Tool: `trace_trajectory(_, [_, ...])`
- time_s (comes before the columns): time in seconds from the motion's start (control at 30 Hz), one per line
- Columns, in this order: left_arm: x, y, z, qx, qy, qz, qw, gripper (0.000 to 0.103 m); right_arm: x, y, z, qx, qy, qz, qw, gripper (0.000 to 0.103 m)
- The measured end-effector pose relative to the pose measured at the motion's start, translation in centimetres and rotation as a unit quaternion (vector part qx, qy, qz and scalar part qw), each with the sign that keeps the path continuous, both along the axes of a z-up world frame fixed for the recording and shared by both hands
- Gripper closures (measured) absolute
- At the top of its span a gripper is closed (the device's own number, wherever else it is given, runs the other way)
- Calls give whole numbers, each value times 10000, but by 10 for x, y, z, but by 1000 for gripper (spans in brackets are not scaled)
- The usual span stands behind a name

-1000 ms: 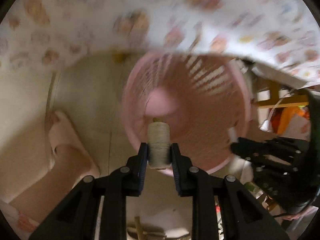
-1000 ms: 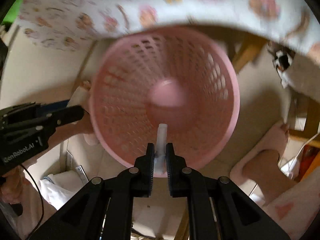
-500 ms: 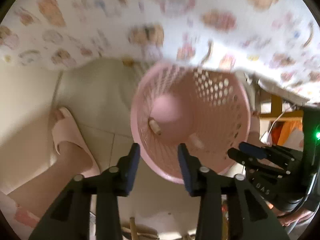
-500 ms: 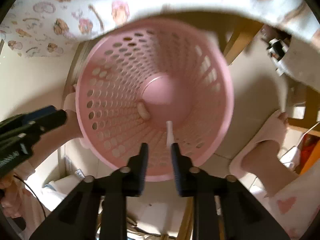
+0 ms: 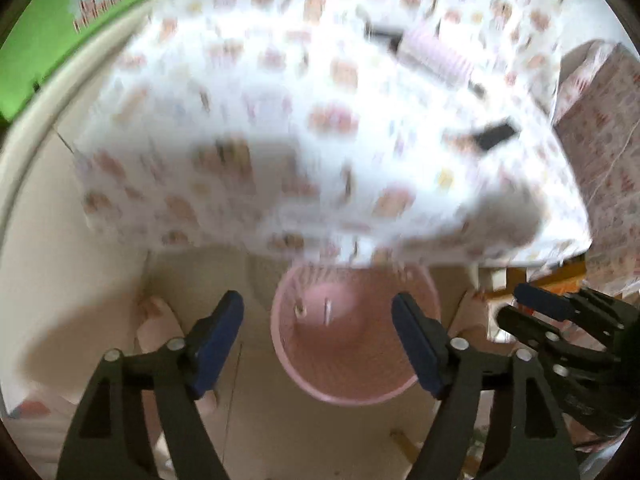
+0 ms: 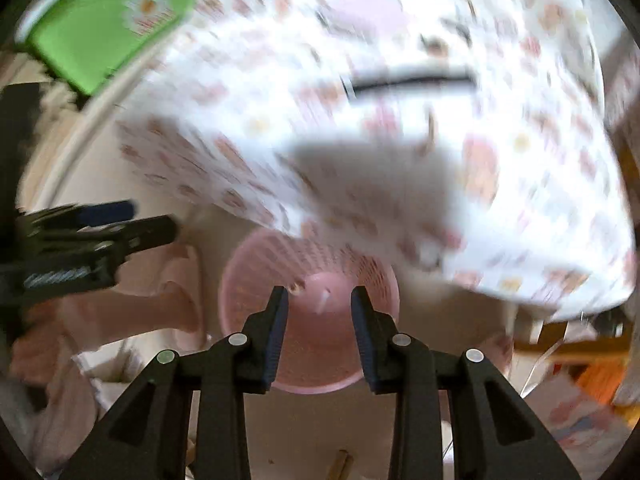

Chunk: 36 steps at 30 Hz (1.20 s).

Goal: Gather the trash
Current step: 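Move the left gripper back to the purple gingham tissue box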

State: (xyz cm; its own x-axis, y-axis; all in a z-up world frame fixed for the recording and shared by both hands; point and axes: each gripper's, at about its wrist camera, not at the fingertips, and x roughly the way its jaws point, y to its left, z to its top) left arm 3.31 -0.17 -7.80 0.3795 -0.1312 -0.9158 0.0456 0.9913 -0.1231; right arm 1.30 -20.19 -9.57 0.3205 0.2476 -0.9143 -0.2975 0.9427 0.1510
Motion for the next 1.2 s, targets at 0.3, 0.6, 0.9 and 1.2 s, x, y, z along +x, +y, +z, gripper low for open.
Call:
trace_trajectory(0.3, [35, -2, 48, 603, -431, -54, 9972, 22, 35, -39, 90, 120, -823, -325, 9960, 68])
trace_trajectory(0.6, [84, 3, 87, 867, -987, -63, 9913, 10, 84, -57, 109, 298, -1280, -518, 9900, 61])
trace_trajectory(0.9, [114, 0, 46, 721, -523, 111, 9960, 7, 131, -66, 69, 186, -1272, -777, 9887, 61])
trace_trajectory(1.2, [134, -31, 43, 344, -497, -190, 9980, 7, 165, -90, 54, 781, -927, -1236, 9849, 60])
